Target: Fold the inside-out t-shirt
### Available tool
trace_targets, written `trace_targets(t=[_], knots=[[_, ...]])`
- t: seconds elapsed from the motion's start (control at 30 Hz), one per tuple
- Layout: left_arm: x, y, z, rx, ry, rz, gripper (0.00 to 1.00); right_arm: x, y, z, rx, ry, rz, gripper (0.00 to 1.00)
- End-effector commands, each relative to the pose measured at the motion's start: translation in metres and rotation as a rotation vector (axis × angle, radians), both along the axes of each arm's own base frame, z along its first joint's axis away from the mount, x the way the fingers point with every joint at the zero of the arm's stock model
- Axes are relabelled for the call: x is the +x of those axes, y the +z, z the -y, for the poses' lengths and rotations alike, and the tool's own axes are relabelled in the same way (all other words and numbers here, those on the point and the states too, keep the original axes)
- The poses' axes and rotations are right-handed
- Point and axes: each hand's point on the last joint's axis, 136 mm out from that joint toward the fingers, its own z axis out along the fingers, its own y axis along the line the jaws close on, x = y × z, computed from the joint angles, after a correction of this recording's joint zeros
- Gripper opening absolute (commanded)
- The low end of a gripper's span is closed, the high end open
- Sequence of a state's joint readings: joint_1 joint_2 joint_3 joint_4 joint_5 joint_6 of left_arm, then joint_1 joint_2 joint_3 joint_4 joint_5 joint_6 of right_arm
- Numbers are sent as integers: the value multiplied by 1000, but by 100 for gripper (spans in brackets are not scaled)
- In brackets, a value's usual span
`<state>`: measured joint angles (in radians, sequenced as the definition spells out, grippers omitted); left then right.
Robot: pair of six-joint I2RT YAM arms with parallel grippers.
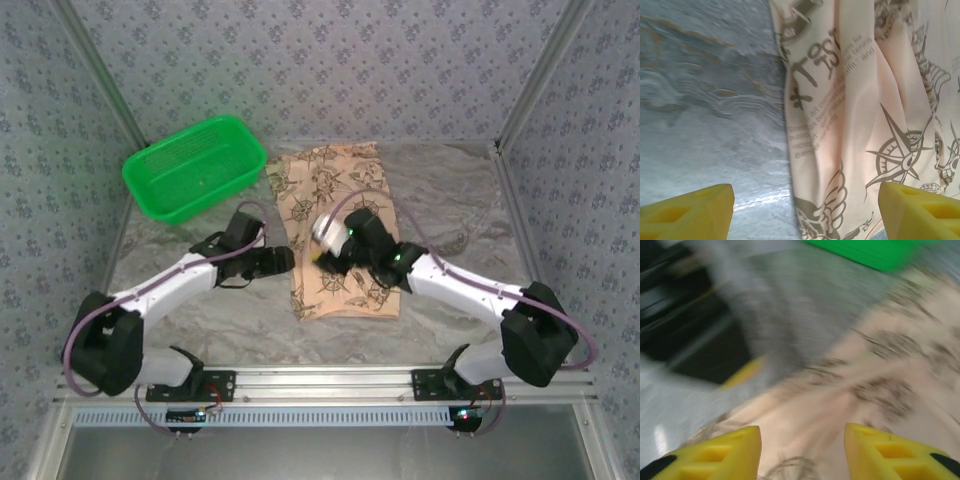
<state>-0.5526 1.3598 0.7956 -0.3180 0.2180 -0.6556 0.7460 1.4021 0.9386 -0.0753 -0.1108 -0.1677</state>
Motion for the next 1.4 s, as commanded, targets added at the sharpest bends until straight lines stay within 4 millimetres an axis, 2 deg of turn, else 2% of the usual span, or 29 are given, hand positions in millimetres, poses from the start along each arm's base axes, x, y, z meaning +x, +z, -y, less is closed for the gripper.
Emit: trace_targets(t=[0.0, 0.07, 0.13, 0.27, 0.3, 0.33, 0.43, 0.5, 0.57, 0.7, 0.77, 0.87, 0.9, 1.0, 1.1, 1.17, 1.27, 1.37], knots=[[21, 17, 34, -59, -60, 68, 77, 37, -46, 62, 57, -564, -413, 44], [30, 11, 45, -29, -47, 65, 80, 33, -70, 61, 8, -560, -518, 44], [36, 1, 57, 9, -38, 66, 83, 27, -86, 59, -29, -563, -529, 46], [40, -34, 68, 128, -47, 22, 80, 20, -119, 58, -97, -572, -569, 49], [38, -46, 69, 146, -53, -1, 74, 20, -127, 59, -115, -581, -569, 48], [35, -55, 68, 161, -58, -17, 70, 19, -133, 60, -131, -588, -570, 42], [23, -72, 60, 200, -90, -36, 47, 13, -142, 71, -166, -629, -566, 14], [9, -72, 51, 240, -142, 1, 24, 2, -139, 80, -149, -684, -573, 7], [-8, -69, 41, 250, -178, 1, 18, -18, -133, 84, -125, -713, -598, 4], [-40, -66, 18, 254, -209, -53, 20, -66, -130, 89, -175, -692, -620, 6], [-54, -65, 14, 218, -224, -86, 32, -79, -129, 89, -191, -652, -652, 13], [-57, -54, 15, 142, -209, -100, 64, -70, -110, 76, -127, -565, -640, 31], [-54, -46, 20, 102, -212, -91, 66, -63, -99, 64, -97, -509, -626, 36], [-39, -23, 34, 30, -214, -54, 67, -41, -83, 40, -100, -418, -516, 43], [-21, -5, 51, -1, -226, -14, 67, -16, -91, 35, -158, -440, -441, 45], [-11, 0, 63, -21, -228, -9, 66, -8, -99, 31, -171, -441, -431, 45], [0, -3, 74, -40, -217, -16, 66, -3, -114, 29, -191, -439, -407, 45], [8, -25, 71, 17, -168, -56, 63, 1, -131, 31, -223, -455, -393, 42]])
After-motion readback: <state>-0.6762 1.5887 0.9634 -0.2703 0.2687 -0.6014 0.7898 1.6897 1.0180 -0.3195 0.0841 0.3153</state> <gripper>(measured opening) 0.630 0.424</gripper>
